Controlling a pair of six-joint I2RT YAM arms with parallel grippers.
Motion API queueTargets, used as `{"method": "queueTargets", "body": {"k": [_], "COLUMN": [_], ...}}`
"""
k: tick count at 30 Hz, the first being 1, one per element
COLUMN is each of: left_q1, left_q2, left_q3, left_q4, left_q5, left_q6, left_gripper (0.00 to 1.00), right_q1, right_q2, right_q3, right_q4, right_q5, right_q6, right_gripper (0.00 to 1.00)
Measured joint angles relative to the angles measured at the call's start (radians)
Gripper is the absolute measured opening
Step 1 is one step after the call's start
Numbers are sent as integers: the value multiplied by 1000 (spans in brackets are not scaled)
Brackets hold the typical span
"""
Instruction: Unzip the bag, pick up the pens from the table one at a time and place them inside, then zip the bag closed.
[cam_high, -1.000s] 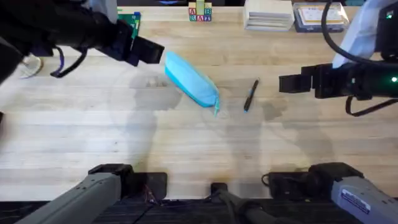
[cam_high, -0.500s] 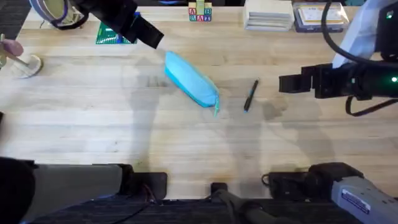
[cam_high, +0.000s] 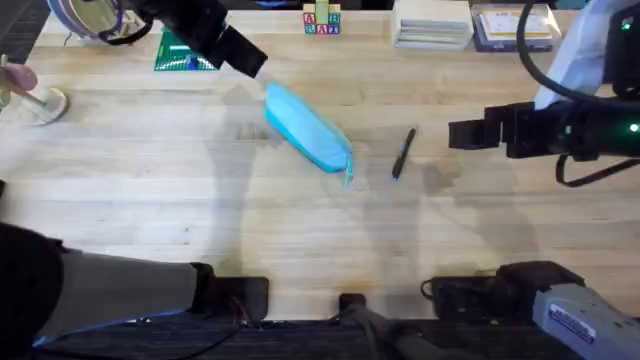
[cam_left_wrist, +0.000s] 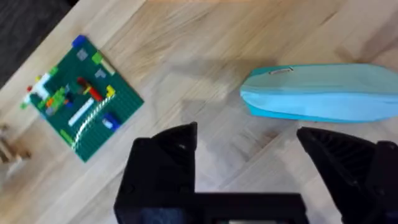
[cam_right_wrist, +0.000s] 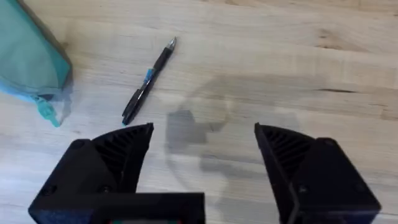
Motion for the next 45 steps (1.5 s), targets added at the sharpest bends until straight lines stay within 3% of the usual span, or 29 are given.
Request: {"method": "queueTargets", "body": {"k": [12,20,28,34,37,45], "left_q1": [8,96,119,119,119,119], "left_q2": [0,0,0,76,153,331], "left_q3": [0,0,2,92,172,351], "left_q4": [-160,-229,-215,-249,-315,-516], "left_q5": [242,406,489,497,499,498], "left_q6": [473,743,900,934,954,1094], "left_gripper": [991,990,991,991,991,991], "right_q1": [0,0,0,0,0,0], "right_q2": [0,0,0,0,0,0], "right_q3": [0,0,0,0,0,0], "right_q4": [0,0,0,0,0,0], "right_q5": [0,0,0,0,0,0], "right_q6": [0,0,0,0,0,0], "right_gripper": [998,998,996,998,997,997]}}
